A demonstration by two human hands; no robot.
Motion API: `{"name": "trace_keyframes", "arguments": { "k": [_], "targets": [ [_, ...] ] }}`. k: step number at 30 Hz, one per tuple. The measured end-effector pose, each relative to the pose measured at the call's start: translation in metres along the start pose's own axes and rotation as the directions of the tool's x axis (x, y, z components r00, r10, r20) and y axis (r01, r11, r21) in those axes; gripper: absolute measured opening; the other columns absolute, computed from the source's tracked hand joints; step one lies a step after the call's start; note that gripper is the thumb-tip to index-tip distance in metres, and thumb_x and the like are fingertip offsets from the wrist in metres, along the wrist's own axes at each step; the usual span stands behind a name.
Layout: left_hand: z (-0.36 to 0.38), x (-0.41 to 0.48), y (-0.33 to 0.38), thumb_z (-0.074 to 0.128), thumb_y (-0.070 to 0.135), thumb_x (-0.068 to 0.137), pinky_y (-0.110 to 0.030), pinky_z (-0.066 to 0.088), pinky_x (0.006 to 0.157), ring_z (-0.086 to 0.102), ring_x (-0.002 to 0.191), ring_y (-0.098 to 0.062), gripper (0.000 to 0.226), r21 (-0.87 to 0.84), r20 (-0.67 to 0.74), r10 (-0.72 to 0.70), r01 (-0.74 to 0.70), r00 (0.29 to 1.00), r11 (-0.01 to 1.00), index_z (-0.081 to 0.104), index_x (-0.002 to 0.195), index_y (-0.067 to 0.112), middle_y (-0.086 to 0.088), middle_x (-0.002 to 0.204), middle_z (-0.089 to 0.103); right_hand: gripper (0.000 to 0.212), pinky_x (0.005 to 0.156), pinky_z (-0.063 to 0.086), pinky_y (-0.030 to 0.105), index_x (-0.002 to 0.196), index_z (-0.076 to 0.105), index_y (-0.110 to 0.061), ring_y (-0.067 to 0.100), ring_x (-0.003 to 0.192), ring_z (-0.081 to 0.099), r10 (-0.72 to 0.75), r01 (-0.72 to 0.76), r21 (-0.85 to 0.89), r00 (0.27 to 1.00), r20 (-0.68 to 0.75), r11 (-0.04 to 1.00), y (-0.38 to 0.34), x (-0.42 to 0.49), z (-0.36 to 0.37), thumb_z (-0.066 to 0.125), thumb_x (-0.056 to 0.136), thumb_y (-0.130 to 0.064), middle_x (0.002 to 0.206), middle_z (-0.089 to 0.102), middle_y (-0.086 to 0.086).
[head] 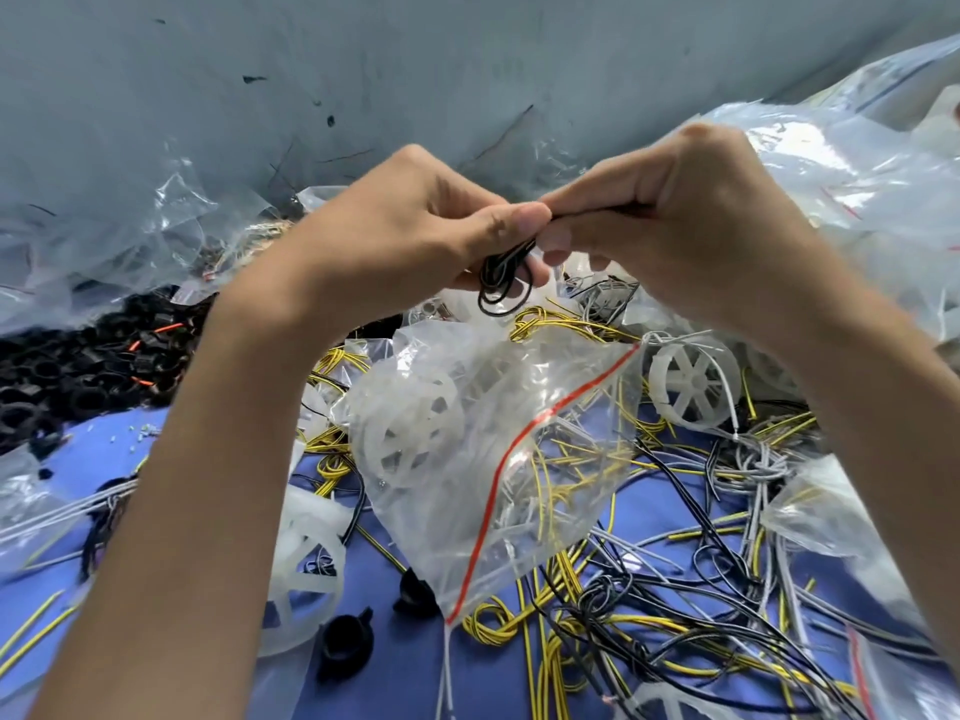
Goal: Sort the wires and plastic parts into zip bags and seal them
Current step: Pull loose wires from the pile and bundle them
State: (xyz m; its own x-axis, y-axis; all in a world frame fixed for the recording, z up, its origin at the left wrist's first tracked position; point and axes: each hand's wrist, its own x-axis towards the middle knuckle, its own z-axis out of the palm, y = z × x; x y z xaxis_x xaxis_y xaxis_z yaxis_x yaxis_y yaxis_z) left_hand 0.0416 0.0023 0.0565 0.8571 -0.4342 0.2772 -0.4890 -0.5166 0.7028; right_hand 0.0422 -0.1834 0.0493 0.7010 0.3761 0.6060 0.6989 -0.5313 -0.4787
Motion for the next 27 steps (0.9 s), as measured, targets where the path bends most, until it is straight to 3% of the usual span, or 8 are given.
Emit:
{"name": "trace_keyframes", "arguments": {
  "k": [5, 13, 16, 18, 19, 22, 27],
  "targets": [
    [-0.003, -0.002, -0.006, 0.066, 0.037, 0.07, -0.017, 0.054, 0.076, 0.07, 0.085, -0.009, 0.031, -0.221, 0.032, -0.008, 0.014, 0.999, 0.975, 0.076, 0.09, 0.017, -0.002, 0.088, 0.075, 0.025, 0.067, 0.045, 0.01, 0.1, 0.072, -0.017, 0.0, 0.064, 0.062, -0.037, 0.037, 0.021, 0.999, 0.024, 0.999, 0.001, 0.001, 0.003, 0.054, 0.085, -0.007, 0.069, 0.064, -0.017],
    [0.013, 0.007, -0.008, 0.071, 0.029, 0.076, -0.015, 0.054, 0.077, 0.067, 0.091, -0.003, 0.016, -0.28, -0.044, -0.081, 0.065, 0.996, 0.958, 0.075, 0.091, 0.027, 0.005, 0.092, 0.075, 0.012, 0.053, 0.042, 0.009, 0.088, 0.073, -0.025, 0.002, 0.054, 0.062, -0.011, 0.002, -0.028, 0.947, -0.321, 1.0, 0.0, 0.0, 0.004, 0.074, 0.077, -0.02, 0.071, 0.065, -0.012],
    [0.015, 0.009, -0.009, 0.072, 0.031, 0.08, -0.026, 0.055, 0.079, 0.062, 0.079, -0.008, 0.005, -0.196, -0.107, -0.097, 0.075, 0.99, 0.978, 0.075, 0.083, 0.034, -0.003, 0.087, 0.074, 0.011, 0.06, 0.051, 0.022, 0.092, 0.074, -0.015, 0.005, 0.059, 0.062, -0.072, 0.055, -0.062, 0.945, -0.32, 0.997, -0.001, 0.001, 0.009, 0.069, 0.082, -0.014, 0.079, 0.067, 0.003],
    [0.017, 0.009, -0.008, 0.071, 0.026, 0.083, -0.037, 0.053, 0.085, 0.057, 0.073, -0.011, 0.007, -0.184, -0.117, -0.101, 0.079, 0.988, 0.98, 0.076, 0.081, 0.031, -0.009, 0.08, 0.071, 0.012, 0.064, 0.053, 0.023, 0.094, 0.074, -0.009, 0.006, 0.062, 0.064, -0.084, 0.078, -0.03, 0.945, -0.316, 0.996, -0.003, 0.001, 0.012, 0.065, 0.085, -0.009, 0.084, 0.068, 0.008],
    [0.017, 0.009, -0.007, 0.069, 0.023, 0.085, -0.036, 0.056, 0.084, 0.059, 0.072, -0.011, 0.009, -0.202, -0.114, -0.095, 0.071, 0.989, 0.977, 0.075, 0.082, 0.028, -0.01, 0.08, 0.07, 0.013, 0.064, 0.053, 0.02, 0.095, 0.073, -0.009, 0.006, 0.064, 0.065, -0.082, 0.083, -0.012, 0.944, -0.32, 0.996, -0.003, 0.002, 0.013, 0.064, 0.086, -0.008, 0.084, 0.068, 0.007],
    [0.019, 0.01, -0.006, 0.064, 0.013, 0.089, -0.014, 0.053, 0.07, 0.063, 0.072, -0.002, 0.013, -0.256, -0.128, -0.071, 0.036, 0.989, 0.966, 0.072, 0.083, 0.021, 0.0, 0.076, 0.07, 0.014, 0.067, 0.048, 0.013, 0.096, 0.073, -0.012, 0.001, 0.07, 0.064, -0.072, 0.074, -0.007, 0.932, -0.355, 0.997, -0.003, 0.002, 0.013, 0.065, 0.085, -0.011, 0.084, 0.067, -0.006],
    [0.021, 0.014, -0.005, 0.059, 0.007, 0.09, -0.014, 0.052, 0.068, 0.064, 0.065, -0.001, 0.015, -0.444, -0.276, -0.121, -0.015, 0.954, 0.896, 0.069, 0.082, 0.014, 0.009, 0.064, 0.067, 0.019, 0.08, 0.05, 0.015, 0.105, 0.072, -0.013, -0.003, 0.087, 0.062, -0.113, 0.073, -0.109, 0.901, -0.419, 0.991, 0.002, 0.002, 0.016, 0.06, 0.09, -0.017, 0.099, 0.063, -0.015]
  ]
}}
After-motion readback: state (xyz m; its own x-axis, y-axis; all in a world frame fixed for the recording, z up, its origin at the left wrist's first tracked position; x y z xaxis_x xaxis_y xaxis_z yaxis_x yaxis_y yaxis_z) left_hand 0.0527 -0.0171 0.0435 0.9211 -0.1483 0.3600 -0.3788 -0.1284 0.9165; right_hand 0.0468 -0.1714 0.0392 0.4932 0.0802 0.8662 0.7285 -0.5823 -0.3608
